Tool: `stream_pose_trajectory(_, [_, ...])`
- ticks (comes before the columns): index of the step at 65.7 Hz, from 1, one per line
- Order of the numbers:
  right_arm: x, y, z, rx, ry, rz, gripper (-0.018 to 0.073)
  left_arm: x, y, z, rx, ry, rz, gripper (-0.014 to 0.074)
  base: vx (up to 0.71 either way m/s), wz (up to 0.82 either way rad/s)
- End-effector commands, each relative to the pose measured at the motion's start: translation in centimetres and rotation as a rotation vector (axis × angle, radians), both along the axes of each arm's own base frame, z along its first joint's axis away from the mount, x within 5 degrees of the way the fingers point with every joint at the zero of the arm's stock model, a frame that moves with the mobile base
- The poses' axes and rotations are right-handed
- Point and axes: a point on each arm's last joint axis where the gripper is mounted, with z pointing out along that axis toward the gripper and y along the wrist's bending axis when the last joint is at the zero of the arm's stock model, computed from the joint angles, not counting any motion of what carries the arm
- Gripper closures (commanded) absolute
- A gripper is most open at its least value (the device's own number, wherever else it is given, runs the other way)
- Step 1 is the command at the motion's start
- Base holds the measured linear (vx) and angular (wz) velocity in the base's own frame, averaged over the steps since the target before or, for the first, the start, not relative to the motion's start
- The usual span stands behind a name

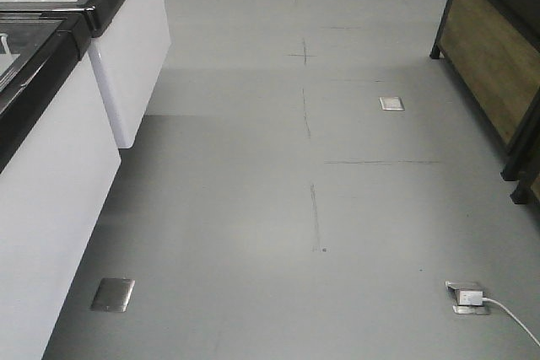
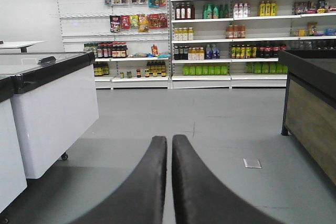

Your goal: Left arm holds basket, right arm returns cookies

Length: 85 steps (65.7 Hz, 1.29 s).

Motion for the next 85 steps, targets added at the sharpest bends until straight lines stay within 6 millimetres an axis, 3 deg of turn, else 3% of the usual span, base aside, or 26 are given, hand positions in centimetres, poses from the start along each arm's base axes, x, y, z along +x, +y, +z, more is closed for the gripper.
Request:
stream_pose_trajectory(1, [-0.1,0.0,0.2,-0.011,-0.070,-0.006,0.0569,-0.4,1.2,2.5,-0.098,-0.193,0.038,0.0110,0.00,0.00])
stream_pose_trajectory(16, [-0.1,0.0,0.2,-0.011,-0.070,-0.006,0.0569,-2.5,5.9,3.9,-0.174,-0.361,0.260,0.0109,0.00,0.00])
stream_pose_trajectory(30, [-0.1,0.0,0.2,-0.011,-0.069,-0.006,0.0569,-2.9,10.0,3.2,-0.198,-0.452,0.396,0.0103,0.00,0.00])
stream_pose_trajectory(47, [-0.1,0.0,0.2,-0.011,-0.069,-0.006,0.0569,-0.5,14.4,0.5,-0.349,-0.576,0.391,-0.0008,0.00,0.00])
stream_pose_trajectory(56, [-0.1,0.0,0.2,-0.011,-0.069,-0.006,0.0569,0.9,16.7,-0.8,-0.384,-0.584,0.379,-0.0019,0.00,0.00])
stream_pose_trajectory(66, [-0.1,0.0,0.2,-0.011,-0.069,-0.006,0.0569,2.7,19.3,-0.4,-0.376,-0.608,0.349,-0.0018,0.00,0.00])
stream_pose_trajectory(85, [-0.1,0.0,0.2,-0.011,-0.069,-0.006,0.0569,6.5,21.5,-0.3,-0.420,-0.622,0.268,-0.0015,0.00,0.00])
